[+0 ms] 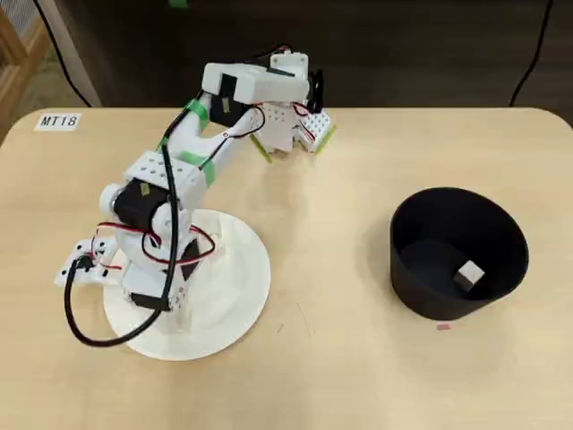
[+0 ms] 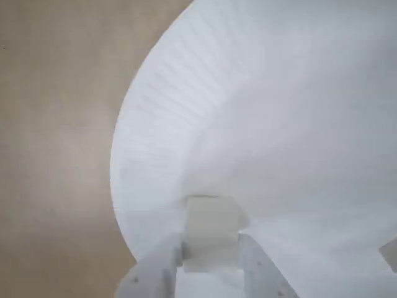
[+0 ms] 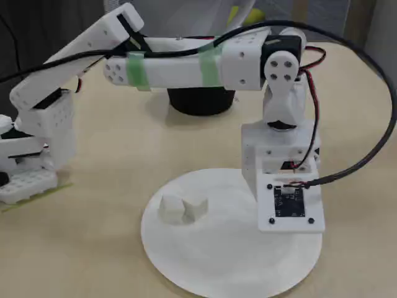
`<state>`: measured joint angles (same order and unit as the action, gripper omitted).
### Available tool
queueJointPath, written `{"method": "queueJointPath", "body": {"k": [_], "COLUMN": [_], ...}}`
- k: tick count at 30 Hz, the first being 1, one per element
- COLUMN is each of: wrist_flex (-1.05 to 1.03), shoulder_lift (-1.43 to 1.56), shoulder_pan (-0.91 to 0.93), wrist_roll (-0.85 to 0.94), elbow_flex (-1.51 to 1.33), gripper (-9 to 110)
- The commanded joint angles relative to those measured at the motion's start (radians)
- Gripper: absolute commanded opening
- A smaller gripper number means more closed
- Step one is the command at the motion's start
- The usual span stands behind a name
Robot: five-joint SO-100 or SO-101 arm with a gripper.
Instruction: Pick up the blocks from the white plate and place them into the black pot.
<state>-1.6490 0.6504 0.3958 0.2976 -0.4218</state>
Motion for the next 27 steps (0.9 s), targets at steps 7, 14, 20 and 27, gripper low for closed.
{"method": "queueJointPath", "body": {"k": [7,14,20,27], "wrist_flex": [-0.009,-0.012,-0.012,0.005], "shoulder_lift": [0.199,0.434,0.804,1.108], "shoulder_pan": [0.015,-0.023,-0.213,-0.723], "wrist_roll": [-0.025,-0.075,-0.109,-0.219], "elbow_flex": [0.049,0.026,-0.187,-0.439], "gripper": [-2,-2,-2,-2]}}
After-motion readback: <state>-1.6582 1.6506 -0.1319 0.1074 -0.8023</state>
